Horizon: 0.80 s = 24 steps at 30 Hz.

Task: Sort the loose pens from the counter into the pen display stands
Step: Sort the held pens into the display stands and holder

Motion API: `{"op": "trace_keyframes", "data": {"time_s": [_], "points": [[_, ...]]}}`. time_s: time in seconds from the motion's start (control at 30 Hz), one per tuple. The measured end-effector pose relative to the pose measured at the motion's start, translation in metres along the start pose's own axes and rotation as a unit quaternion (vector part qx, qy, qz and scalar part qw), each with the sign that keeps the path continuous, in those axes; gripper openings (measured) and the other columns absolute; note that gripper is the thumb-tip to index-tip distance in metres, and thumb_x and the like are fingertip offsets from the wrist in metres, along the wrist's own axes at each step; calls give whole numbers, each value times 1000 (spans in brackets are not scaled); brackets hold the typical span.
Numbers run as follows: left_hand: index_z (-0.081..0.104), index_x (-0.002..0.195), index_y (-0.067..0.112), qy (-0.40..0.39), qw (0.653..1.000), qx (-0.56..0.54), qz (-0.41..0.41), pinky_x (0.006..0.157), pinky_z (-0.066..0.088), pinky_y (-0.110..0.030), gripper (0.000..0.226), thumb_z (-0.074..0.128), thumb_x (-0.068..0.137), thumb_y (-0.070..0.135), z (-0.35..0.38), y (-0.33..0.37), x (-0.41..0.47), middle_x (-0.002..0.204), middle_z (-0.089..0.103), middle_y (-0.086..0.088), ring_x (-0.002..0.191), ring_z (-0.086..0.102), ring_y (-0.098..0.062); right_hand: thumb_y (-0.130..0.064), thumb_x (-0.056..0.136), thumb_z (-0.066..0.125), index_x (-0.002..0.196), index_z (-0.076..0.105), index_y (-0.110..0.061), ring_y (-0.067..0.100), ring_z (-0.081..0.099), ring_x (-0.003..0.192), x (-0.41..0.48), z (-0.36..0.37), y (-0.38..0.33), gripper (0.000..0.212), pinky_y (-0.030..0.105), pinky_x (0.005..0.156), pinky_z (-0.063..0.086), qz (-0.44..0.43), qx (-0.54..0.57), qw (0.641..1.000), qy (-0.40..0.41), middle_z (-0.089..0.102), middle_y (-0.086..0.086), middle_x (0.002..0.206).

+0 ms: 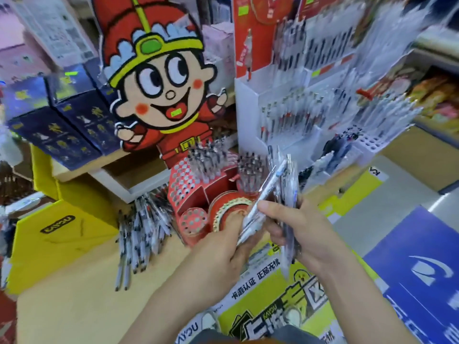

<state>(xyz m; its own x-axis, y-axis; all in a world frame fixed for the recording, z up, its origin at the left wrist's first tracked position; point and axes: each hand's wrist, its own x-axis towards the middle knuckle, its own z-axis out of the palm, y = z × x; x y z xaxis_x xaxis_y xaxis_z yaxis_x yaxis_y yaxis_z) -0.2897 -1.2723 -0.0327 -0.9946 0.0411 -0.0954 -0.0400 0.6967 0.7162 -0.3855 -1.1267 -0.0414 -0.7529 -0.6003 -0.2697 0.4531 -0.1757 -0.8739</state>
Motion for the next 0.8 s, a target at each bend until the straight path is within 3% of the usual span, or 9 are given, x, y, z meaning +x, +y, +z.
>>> {"op": "trace_keyframes", "data": {"time_s": [0.1, 0.23, 0.33, 0.4, 0.5, 0.6, 0.7, 0.8], "points": [[40, 109, 26, -2, 1000, 17, 1, 65, 46, -45, 16, 41, 98, 38, 27, 22, 20, 76, 59, -2, 69, 56, -22, -8, 68, 83, 70, 56, -14, 14, 35, 42, -11, -39, -21, 28, 20, 40, 30, -7, -37, 999, 27, 40, 2, 49], [28, 100, 34, 4, 997, 78, -3, 63, 42, -44, 14, 43, 99, 34, 59, 55, 45, 69, 53, 0, 69, 53, -27, -2, 74, 76, 71, 55, -14, 13, 34, 42, -20, -84, -40, 24, 19, 40, 30, -30, -37, 997, 64, 41, -2, 50], [30, 109, 32, -19, 986, 163, -9, 70, 45, -45, 16, 40, 99, 40, 71, 79, 56, 78, 59, -5, 78, 57, -30, -3, 74, 76, 71, 59, -14, 12, 34, 42, -21, -111, -47, 20, 19, 41, 31, -50, 9, 995, 91, 39, 0, 50], [36, 103, 31, -36, 987, 157, -9, 71, 46, -42, 16, 39, 99, 46, 74, 88, 63, 78, 59, -4, 78, 57, -26, -6, 71, 76, 75, 64, -11, 12, 36, 43, -19, -130, -54, 13, 20, 40, 33, -59, 69, 990, 108, 42, 4, 56], [50, 92, 22, -34, 998, -35, -34, 55, 43, -33, 23, 44, 98, 43, 73, 101, 80, 65, 58, 3, 57, 51, -12, -7, 66, 77, 92, 63, -10, 9, 45, 46, -14, -159, -64, 29, 19, 39, 38, -43, 174, 977, 115, 50, 10, 75], [54, 89, 8, 5, 953, -285, -103, 45, 36, -23, 31, 45, 95, 37, 77, 117, 110, 56, 57, -3, 45, 45, -14, -17, 65, 75, 89, 61, -12, 6, 51, 51, -10, -186, -71, 28, 18, 40, 42, -16, 247, 965, 87, 55, -1, 75], [57, 82, 10, 41, 893, -433, -113, 62, 44, -32, 32, 47, 87, 40, 90, 134, 149, 70, 67, -13, 65, 53, -23, -12, 66, 73, 78, 56, -14, 9, 45, 53, -5, -200, -78, 20, 20, 42, 41, -11, 272, 961, 57, 48, -2, 66], [63, 71, 18, 77, 858, -491, -130, 74, 47, -33, 32, 48, 88, 41, 106, 146, 193, 79, 69, -7, 72, 57, -17, -10, 71, 63, 69, 59, -9, 15, 60, 55, 3, -209, -86, 5, 22, 43, 46, 4, 178, 977, 117, 58, 5, 63]]}}
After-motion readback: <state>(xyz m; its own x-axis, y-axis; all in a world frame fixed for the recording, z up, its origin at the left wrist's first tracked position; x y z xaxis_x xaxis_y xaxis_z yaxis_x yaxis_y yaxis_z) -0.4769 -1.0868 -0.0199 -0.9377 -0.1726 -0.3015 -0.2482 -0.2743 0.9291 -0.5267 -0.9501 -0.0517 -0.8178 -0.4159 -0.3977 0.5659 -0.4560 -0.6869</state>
